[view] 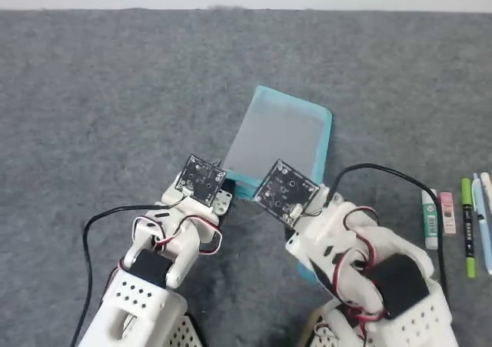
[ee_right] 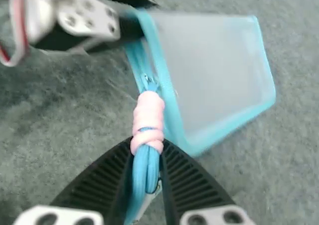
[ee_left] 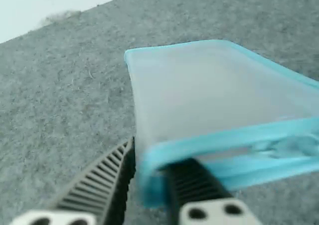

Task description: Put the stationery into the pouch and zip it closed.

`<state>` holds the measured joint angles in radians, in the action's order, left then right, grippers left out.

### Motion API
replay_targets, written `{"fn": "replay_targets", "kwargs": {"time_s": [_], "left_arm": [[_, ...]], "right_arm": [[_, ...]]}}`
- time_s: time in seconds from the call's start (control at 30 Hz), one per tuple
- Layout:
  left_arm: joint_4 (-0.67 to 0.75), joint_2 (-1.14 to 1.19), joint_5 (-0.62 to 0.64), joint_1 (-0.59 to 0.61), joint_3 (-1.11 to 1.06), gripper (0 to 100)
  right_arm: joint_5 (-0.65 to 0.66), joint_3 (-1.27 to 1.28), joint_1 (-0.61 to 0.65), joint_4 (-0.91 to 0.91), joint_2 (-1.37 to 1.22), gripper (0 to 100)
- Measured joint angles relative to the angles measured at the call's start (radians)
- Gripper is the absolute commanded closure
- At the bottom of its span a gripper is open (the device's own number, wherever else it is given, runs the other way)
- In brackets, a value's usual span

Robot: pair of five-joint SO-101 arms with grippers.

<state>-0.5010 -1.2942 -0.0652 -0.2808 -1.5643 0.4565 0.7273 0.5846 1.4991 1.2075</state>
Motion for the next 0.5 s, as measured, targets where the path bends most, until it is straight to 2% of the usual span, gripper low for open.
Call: {"fn": "replay_targets", "kwargs": {"time_s": [0.13,0.23,0.4,0.5], "left_arm": [[0.000,0.000,0.000,-0.002,0.000,99],[0.000,0.000,0.002,0.040,0.000,99],[-0.012,0.000,0.041,0.150,0.003,99],[-0.052,0.000,0.054,0.166,0.025,99]], "right_arm": [[0.035,0.000,-0.120,0.000,-0.029,99.1],[0.078,0.000,-0.238,0.000,-0.066,99.1],[0.175,0.000,-0.483,-0.023,-0.152,99.1],[0.210,0.000,-0.623,-0.078,-0.236,99.1]]}}
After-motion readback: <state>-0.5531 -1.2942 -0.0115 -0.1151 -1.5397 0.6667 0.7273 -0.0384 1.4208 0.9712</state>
